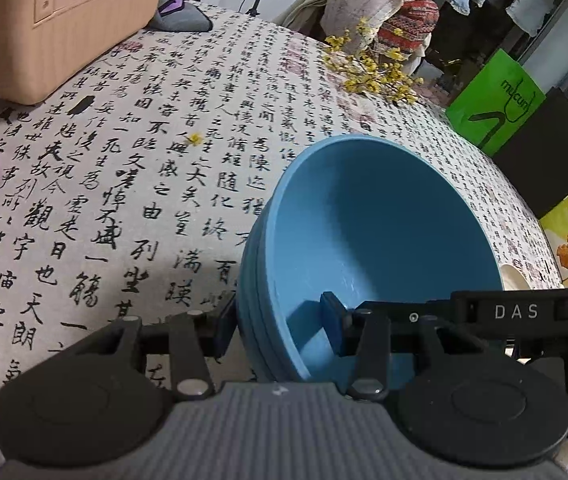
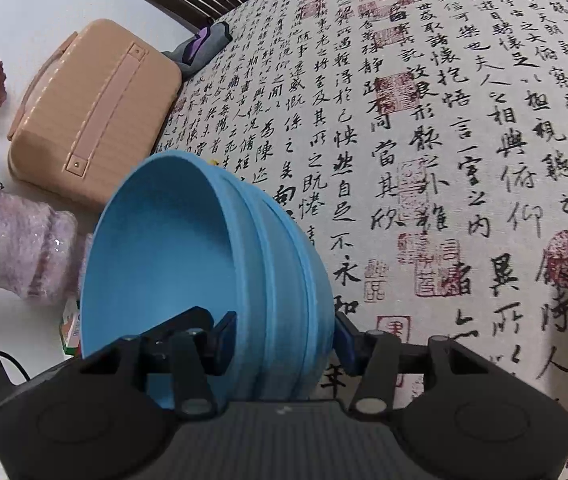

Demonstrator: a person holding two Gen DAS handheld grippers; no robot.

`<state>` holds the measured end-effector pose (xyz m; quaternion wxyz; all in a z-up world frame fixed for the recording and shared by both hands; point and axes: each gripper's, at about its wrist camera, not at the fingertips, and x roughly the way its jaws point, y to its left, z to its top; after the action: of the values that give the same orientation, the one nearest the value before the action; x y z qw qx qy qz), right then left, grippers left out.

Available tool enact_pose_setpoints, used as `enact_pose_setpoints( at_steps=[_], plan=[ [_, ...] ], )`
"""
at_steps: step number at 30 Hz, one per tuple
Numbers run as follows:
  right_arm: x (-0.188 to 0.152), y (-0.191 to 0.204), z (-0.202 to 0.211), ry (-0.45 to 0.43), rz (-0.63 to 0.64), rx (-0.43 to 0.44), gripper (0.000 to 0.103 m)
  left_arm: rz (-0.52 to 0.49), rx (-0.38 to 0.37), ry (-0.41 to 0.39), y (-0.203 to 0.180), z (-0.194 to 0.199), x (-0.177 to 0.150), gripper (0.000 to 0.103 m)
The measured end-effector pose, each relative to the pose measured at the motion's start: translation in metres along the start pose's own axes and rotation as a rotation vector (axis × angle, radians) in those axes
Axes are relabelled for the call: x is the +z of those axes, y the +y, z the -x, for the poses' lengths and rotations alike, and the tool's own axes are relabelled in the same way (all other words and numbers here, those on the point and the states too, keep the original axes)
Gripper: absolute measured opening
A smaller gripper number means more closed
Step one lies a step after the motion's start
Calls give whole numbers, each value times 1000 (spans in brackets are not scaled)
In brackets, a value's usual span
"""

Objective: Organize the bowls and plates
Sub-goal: 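Lift the stack of three blue bowls off the table with both grippers, then carry the blue bowl stack with both grippers toward the cream plates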

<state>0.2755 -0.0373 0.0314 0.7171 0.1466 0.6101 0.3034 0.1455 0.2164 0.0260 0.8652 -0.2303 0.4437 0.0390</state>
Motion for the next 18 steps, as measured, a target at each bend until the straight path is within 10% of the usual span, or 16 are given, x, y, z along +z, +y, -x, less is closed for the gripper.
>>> enact_pose_setpoints(
  at_steps=[18],
  plan=[
    [-21,-32,59,-50,-16,0,50,-45,-23,-25,-45,5,-11,45]
  ],
)
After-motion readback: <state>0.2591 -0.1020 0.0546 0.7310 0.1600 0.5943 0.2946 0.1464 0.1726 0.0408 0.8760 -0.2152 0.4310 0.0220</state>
